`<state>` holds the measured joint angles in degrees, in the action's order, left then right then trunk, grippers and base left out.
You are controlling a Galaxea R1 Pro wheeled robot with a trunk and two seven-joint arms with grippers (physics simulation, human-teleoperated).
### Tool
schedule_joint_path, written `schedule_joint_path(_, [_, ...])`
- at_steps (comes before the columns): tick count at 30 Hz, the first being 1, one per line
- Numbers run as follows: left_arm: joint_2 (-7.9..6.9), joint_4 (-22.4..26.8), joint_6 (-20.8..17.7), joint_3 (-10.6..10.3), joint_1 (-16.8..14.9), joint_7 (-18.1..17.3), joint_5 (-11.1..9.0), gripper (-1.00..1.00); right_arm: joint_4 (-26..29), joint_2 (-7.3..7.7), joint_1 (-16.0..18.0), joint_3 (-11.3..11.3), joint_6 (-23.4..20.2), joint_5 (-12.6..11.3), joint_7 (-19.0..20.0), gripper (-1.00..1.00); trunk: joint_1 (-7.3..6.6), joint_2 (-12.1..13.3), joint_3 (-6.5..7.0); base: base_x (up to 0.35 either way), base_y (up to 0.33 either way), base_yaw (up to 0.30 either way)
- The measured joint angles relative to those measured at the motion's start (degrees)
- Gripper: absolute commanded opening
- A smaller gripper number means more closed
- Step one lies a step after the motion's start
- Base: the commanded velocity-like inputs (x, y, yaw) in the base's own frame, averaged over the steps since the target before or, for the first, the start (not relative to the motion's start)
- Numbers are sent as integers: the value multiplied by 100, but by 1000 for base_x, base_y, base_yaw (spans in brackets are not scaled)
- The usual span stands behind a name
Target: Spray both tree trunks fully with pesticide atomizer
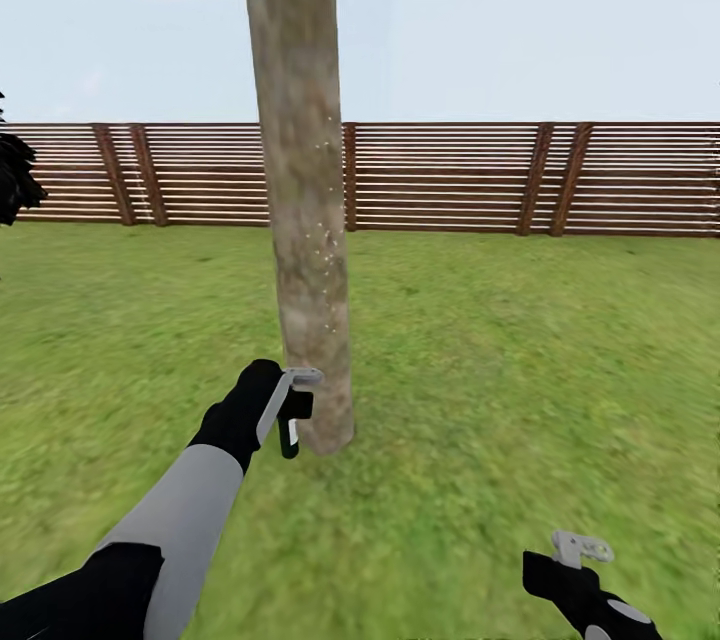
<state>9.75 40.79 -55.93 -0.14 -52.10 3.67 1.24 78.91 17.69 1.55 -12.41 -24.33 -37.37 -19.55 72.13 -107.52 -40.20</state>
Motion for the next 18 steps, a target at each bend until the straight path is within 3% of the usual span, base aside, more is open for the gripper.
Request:
schedule_joint_path(6, [0,1,-2,0,1,-8,3,-100,-1,-4,-1,-1,0,-2,-3,-100,0,0,1,0,335,-56])
schedule_joint_path(18, [0,0,8,0,0,-8,1,-100,0,0,-3,0,0,2,0,-100,0,0,43,0,335,-188])
